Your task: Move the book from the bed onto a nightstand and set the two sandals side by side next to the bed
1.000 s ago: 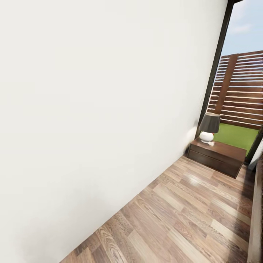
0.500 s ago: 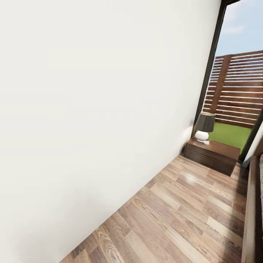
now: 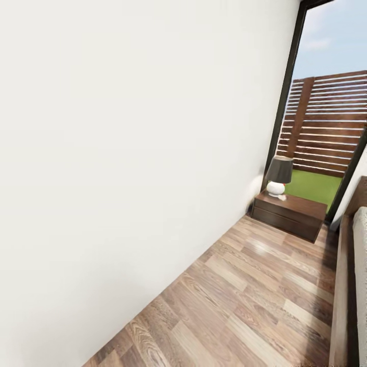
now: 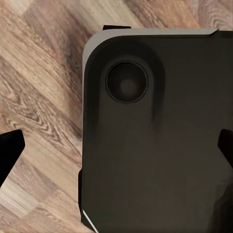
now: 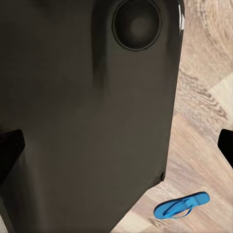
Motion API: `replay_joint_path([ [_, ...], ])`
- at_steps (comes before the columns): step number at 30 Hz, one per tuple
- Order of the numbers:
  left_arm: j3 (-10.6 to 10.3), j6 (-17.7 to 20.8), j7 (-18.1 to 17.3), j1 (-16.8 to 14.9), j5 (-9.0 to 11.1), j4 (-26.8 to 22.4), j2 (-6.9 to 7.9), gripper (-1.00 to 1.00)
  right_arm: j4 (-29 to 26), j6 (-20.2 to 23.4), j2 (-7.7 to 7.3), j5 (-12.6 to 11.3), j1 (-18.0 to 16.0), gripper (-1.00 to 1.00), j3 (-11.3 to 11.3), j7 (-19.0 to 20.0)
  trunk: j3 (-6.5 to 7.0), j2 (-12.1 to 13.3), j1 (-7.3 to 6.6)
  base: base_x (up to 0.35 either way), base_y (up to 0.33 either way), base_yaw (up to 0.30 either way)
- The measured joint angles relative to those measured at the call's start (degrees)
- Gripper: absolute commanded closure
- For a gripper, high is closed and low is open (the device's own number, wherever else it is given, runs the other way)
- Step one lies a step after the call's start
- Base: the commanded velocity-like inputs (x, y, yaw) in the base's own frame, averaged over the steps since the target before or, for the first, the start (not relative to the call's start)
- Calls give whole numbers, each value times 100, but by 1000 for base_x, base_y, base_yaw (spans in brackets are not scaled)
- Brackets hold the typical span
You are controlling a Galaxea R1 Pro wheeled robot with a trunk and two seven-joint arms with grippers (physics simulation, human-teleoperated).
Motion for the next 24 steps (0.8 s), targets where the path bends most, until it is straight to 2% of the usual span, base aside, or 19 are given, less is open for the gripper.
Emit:
replay_joint_path([
  [24, 5, 0, 0, 0, 0, 2, 0, -100, 4, 0, 1, -1, 0, -100, 0, 0, 0, 0, 0, 0, 0, -86],
])
